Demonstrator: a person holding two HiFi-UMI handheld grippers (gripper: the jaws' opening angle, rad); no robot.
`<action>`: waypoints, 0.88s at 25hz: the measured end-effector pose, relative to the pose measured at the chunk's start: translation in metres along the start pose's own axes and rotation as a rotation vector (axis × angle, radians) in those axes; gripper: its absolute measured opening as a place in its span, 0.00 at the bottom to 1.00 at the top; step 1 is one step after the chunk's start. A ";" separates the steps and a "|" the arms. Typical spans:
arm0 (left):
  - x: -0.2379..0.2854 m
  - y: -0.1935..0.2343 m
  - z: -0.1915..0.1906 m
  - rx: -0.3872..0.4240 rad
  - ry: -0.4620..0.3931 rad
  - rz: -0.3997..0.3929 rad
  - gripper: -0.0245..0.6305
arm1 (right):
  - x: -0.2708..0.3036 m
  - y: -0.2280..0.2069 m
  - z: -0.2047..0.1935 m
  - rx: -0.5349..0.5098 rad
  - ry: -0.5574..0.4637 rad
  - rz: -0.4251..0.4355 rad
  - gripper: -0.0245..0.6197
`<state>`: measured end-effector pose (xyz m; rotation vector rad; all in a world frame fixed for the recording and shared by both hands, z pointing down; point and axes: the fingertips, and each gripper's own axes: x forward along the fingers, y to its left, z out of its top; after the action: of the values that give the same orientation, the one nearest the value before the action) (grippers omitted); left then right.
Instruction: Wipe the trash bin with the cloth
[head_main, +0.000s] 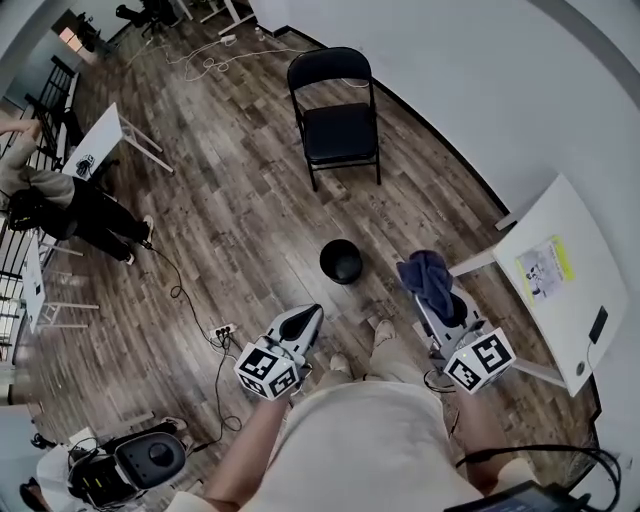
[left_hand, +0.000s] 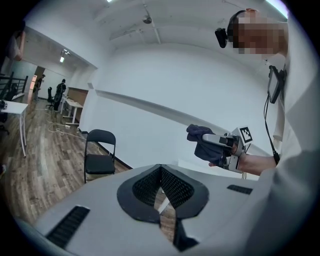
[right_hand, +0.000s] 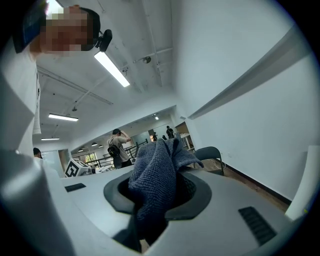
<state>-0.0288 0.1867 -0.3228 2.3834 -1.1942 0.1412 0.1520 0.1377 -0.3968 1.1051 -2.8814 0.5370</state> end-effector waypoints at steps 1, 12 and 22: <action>0.009 0.001 0.004 -0.002 -0.002 0.007 0.05 | 0.002 -0.009 0.005 -0.006 0.000 0.007 0.22; 0.079 0.008 0.025 0.122 0.049 0.056 0.05 | 0.021 -0.091 0.006 0.049 0.029 0.048 0.22; 0.112 0.039 0.021 0.175 0.112 -0.029 0.05 | 0.045 -0.110 -0.021 0.073 0.064 -0.011 0.22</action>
<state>0.0078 0.0754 -0.2948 2.5039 -1.1355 0.3792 0.1874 0.0388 -0.3367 1.0917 -2.8208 0.6696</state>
